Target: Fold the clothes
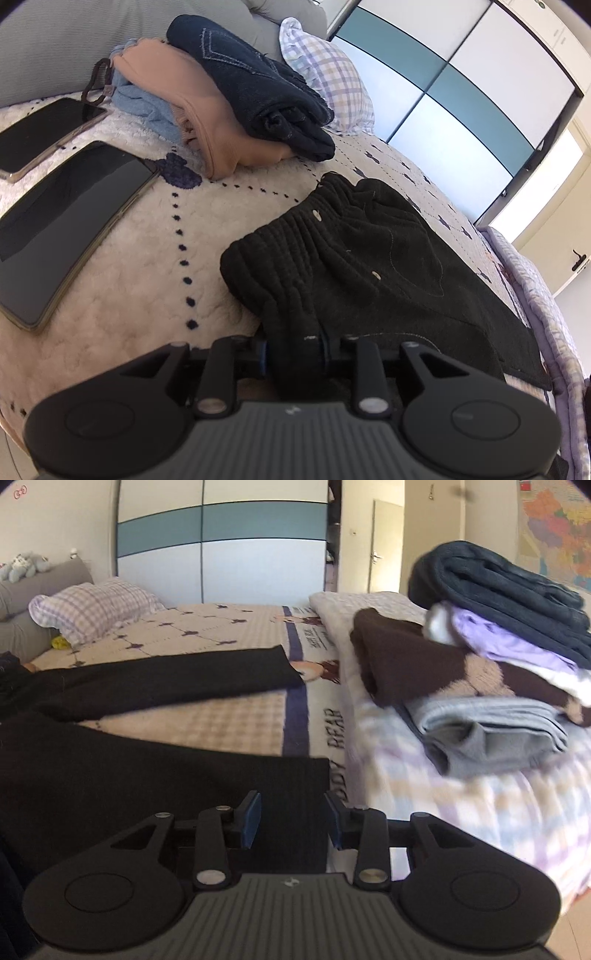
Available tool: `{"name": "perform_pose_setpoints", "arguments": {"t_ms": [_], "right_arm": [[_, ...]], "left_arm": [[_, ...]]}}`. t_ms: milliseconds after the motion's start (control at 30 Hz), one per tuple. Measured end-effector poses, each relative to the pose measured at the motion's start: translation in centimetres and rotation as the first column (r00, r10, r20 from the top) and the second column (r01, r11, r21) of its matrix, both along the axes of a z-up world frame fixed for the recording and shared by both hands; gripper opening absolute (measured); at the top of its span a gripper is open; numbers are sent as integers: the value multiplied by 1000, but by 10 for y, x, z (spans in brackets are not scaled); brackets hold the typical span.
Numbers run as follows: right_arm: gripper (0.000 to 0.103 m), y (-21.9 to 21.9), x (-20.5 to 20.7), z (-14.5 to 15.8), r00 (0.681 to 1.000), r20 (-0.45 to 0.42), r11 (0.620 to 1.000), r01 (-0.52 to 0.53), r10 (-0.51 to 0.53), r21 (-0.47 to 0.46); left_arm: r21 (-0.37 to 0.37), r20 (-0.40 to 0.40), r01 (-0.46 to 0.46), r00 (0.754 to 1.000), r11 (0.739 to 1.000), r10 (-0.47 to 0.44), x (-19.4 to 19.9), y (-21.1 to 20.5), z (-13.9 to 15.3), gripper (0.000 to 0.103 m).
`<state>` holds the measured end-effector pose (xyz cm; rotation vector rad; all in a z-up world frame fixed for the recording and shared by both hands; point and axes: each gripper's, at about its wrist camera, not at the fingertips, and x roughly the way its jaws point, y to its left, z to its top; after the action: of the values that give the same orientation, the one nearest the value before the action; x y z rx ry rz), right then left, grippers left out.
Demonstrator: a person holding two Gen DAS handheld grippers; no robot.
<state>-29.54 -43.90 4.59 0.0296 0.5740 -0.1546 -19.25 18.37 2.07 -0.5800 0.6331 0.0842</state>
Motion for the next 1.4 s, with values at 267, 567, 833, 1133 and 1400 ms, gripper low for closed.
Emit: {"name": "perform_pose_setpoints", "arguments": {"t_ms": [267,567,833,1133,1400], "right_arm": [[45,-25,111,-33,982,-186,998,-36,26,-52],[24,-11,111,-45,977,-188,982,-125,98,-139],[22,12,124,-58,993,-119,978,-20,-4,-206],[22,6,119,-59,997,-71,990,5,-15,-144],[22,2,120,-56,997,-78,995,-7,-1,-101]], "left_arm": [[-23,-15,0,1000,1000,-1,-4,6,7,30],[18,14,19,1000,1000,-19,-22,21,48,30],[48,33,105,994,993,-106,76,36,73,50],[187,-154,251,962,950,-225,213,3,39,67],[282,-152,225,970,933,-188,224,-14,21,41]]}}
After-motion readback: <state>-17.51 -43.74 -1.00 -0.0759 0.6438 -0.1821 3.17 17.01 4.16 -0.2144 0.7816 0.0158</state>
